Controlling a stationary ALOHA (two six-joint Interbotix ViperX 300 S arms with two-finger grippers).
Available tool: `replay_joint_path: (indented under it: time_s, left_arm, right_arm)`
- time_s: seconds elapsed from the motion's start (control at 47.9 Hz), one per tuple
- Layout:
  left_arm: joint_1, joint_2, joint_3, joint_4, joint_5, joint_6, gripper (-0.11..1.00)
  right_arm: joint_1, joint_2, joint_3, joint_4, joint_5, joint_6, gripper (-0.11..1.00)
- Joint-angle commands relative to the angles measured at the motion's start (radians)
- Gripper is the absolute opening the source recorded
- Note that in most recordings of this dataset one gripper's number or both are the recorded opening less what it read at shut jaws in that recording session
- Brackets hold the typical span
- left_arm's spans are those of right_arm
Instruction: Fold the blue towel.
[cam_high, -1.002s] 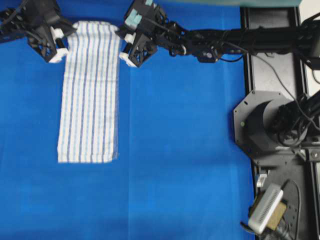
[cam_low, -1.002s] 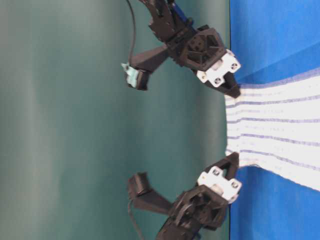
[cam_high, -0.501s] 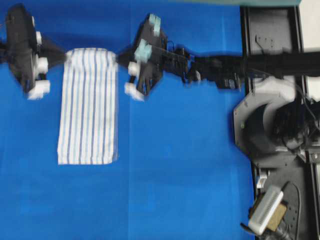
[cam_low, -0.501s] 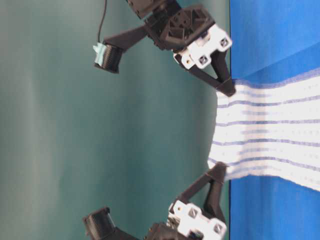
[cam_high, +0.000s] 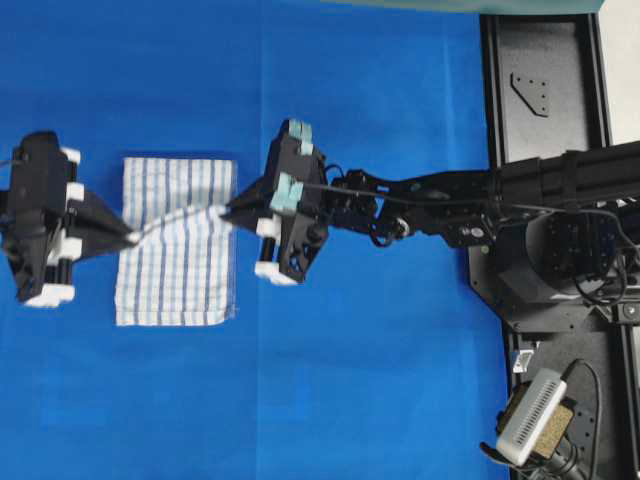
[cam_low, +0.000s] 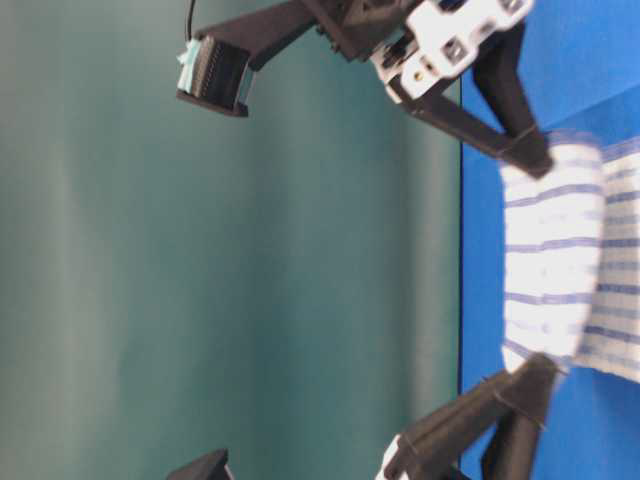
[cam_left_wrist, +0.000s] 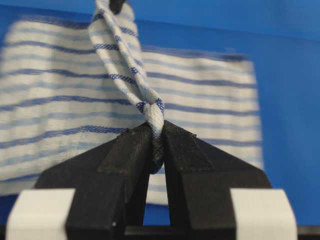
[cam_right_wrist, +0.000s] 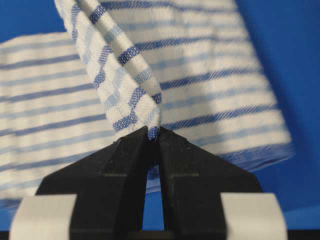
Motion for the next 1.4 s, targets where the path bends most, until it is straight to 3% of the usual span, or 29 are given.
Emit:
replay_joint_path:
  time_s: [0.0, 0.209, 1.023, 1.128, 1.211, 1.316, 1.378]
  left_arm:
    - [-0.058, -0.005, -0.02, -0.002, -0.009, -0.006, 0.05]
    - [-0.121, 0.014, -0.029, -0.003, -0.011, -0.008, 0.05]
    - [-0.123, 0.121, -0.038, -0.003, -0.017, -0.006, 0.05]
    - [-0.123, 0.117, -0.038, -0.005, -0.017, -0.008, 0.06]
    - [-0.121, 0.109, -0.041, -0.005, -0.012, -0.008, 0.2]
    - [-0.123, 0.075, -0.038, -0.005, 0.002, -0.008, 0.54]
    - [-0.121, 0.044, -0.034, -0.003, 0.028, 0.0, 0.72]
  right_arm:
    - [0.032, -0.023, -0.005, 0.029, -0.006, -0.002, 0.17]
    - [0.094, -0.011, -0.012, 0.058, -0.008, -0.002, 0.17]
    - [0.132, 0.087, -0.04, 0.061, -0.005, -0.002, 0.18]
    - [0.137, 0.087, -0.04, 0.061, -0.005, -0.002, 0.3]
    - [0.138, 0.086, -0.04, 0.066, -0.005, 0.0, 0.52]
    - [0.141, 0.069, -0.038, 0.066, -0.003, -0.002, 0.83]
    - [0.143, 0.037, -0.031, 0.066, 0.0, -0.008, 0.9]
